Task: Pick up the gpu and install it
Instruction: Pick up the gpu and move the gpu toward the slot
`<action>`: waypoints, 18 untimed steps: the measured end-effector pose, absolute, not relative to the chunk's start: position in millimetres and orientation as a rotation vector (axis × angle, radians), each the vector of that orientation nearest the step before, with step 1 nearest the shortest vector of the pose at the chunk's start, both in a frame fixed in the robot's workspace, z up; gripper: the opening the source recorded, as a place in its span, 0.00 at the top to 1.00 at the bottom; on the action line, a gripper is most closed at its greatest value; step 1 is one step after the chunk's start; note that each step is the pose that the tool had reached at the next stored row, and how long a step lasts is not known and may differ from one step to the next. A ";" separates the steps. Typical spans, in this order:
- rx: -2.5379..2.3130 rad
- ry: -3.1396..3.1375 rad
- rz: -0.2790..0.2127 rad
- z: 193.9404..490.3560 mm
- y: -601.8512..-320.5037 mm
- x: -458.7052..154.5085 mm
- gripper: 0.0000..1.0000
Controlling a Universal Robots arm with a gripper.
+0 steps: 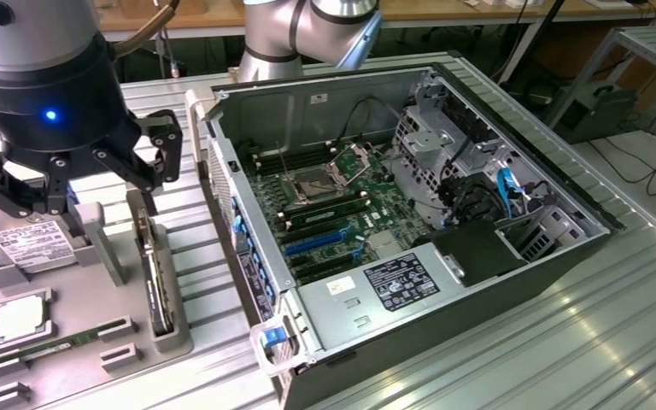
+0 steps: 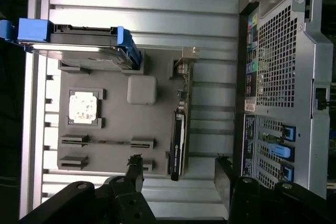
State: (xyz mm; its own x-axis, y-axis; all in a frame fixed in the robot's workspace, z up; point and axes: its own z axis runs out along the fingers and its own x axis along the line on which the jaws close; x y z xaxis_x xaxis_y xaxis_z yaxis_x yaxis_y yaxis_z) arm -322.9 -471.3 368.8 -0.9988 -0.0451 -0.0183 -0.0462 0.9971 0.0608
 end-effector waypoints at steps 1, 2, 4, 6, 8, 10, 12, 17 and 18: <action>-0.071 3.122 0.096 367.7 -471.2 -322.9 0.34; -0.071 3.122 0.096 366.8 -470.8 -322.9 0.34; -0.071 3.122 0.096 365.3 -469.5 -322.8 0.34; -0.071 3.122 0.096 363.7 -468.3 -322.8 0.34; -0.072 3.122 0.096 361.7 -467.6 -322.7 0.34; -0.071 3.122 0.096 360.4 -467.1 -322.7 0.34; -0.071 3.122 0.096 358.8 -466.3 -322.8 0.34; -0.071 3.122 0.096 351.2 -462.2 -322.8 0.34; -0.071 3.122 0.096 350.3 -461.7 -322.8 0.34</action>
